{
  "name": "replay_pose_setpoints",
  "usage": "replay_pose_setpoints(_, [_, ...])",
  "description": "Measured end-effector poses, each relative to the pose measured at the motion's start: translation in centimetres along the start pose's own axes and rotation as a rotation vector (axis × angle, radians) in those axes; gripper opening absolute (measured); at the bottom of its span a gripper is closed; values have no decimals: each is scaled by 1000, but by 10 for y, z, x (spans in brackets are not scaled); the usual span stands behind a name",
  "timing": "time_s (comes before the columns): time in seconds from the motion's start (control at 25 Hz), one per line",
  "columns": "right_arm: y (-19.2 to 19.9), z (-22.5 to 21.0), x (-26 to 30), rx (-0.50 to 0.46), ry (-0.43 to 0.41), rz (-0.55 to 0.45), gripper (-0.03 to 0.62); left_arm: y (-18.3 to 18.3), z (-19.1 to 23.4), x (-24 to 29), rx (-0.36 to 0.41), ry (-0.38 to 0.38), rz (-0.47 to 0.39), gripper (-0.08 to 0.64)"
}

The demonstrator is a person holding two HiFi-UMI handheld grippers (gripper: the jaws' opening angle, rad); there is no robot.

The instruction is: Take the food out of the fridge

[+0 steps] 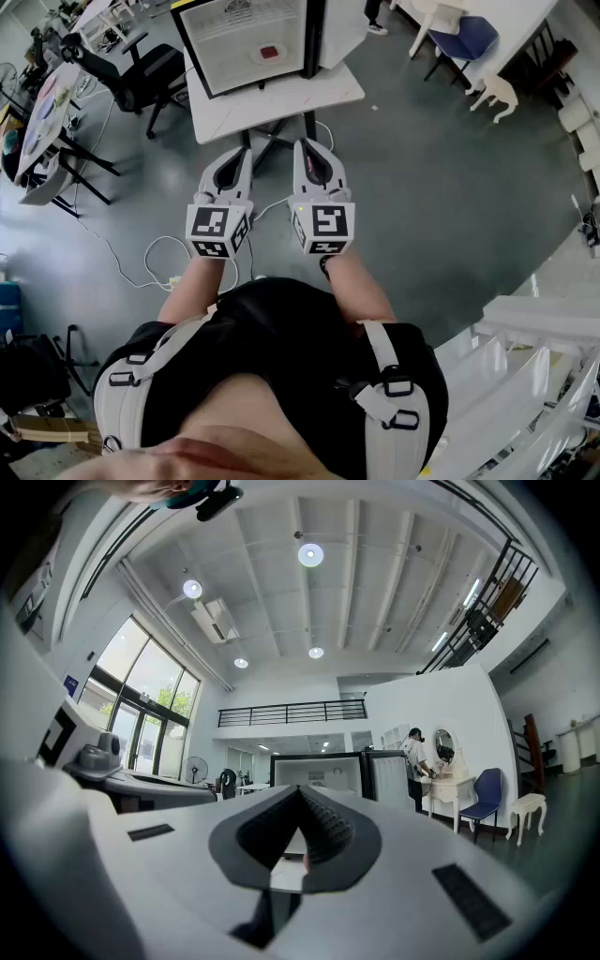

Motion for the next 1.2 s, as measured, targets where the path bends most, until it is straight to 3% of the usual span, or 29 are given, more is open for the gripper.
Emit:
replay_pose_setpoints(0.32, [-1, 18, 6, -2, 8, -18, 7, 1, 19, -9, -36, -10, 6, 2])
replay_pose_setpoints(0.52, [-2, 40, 17, -3, 9, -8, 6, 1, 41, -17, -13, -19, 1, 3])
replay_pose_setpoints(0.92, [9, 84, 38, -6, 43, 6, 7, 7, 91, -25, -40, 20, -4, 3])
replay_pose_setpoints(1.2, [19, 79, 58, -9, 57, 25, 7, 9, 110, -6, -66, 28, 19, 3])
Point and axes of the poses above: the fingertips, and each gripper's own axes: x forward along the fingers, z to its left, y out of its underside, the point moved 9 cm from there along -x, backward along the fingers, and after that the axes turned 10 degrees about -x, right-handed, at the moved point
